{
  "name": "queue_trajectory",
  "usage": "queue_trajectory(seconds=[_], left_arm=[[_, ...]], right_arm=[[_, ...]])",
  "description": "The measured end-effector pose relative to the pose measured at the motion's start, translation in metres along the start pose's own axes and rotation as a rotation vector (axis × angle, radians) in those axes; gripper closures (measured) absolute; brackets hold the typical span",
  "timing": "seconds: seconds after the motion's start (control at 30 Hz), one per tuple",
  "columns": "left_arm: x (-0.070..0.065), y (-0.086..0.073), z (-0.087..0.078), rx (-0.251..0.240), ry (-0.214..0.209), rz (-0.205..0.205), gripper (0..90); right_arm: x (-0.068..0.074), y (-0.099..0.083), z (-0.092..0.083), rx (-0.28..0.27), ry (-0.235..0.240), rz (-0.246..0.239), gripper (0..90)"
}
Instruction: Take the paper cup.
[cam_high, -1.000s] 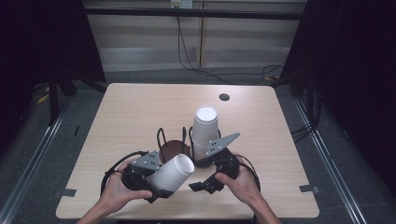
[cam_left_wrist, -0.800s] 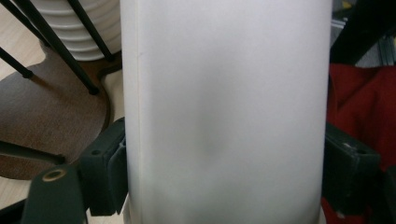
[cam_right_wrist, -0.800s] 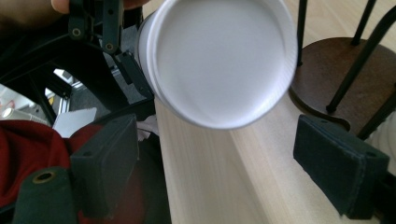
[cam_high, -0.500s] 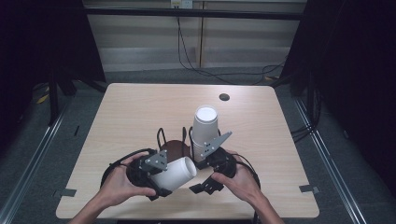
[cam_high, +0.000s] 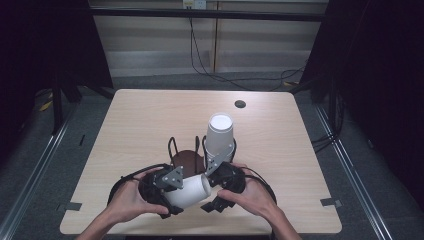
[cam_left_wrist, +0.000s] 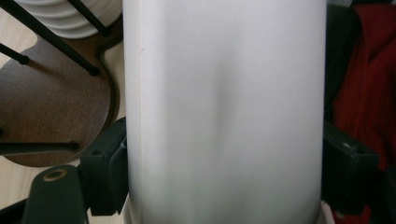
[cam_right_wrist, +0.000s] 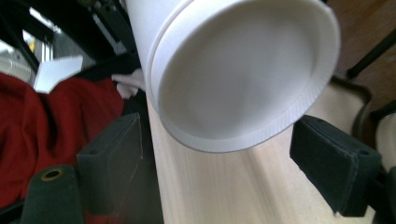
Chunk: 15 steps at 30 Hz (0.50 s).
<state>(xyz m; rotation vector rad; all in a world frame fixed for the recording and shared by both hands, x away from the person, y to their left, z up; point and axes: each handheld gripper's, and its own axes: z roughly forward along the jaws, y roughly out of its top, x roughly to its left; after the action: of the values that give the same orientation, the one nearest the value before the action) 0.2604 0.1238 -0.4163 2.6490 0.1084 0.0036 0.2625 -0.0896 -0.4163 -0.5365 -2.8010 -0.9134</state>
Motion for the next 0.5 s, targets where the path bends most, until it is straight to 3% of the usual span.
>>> queue_trajectory(seconds=[0.27,0.5], left_arm=[[-0.005,0.003,0.004,0.051,-0.006,0.052,18.6],[-0.012,0.006,0.010,0.068,-0.023,0.057,18.6]], right_arm=[[0.001,0.001,0.006,0.041,0.021,-0.005,17.1],[0.002,0.001,0.010,0.064,0.045,-0.017,17.0]])
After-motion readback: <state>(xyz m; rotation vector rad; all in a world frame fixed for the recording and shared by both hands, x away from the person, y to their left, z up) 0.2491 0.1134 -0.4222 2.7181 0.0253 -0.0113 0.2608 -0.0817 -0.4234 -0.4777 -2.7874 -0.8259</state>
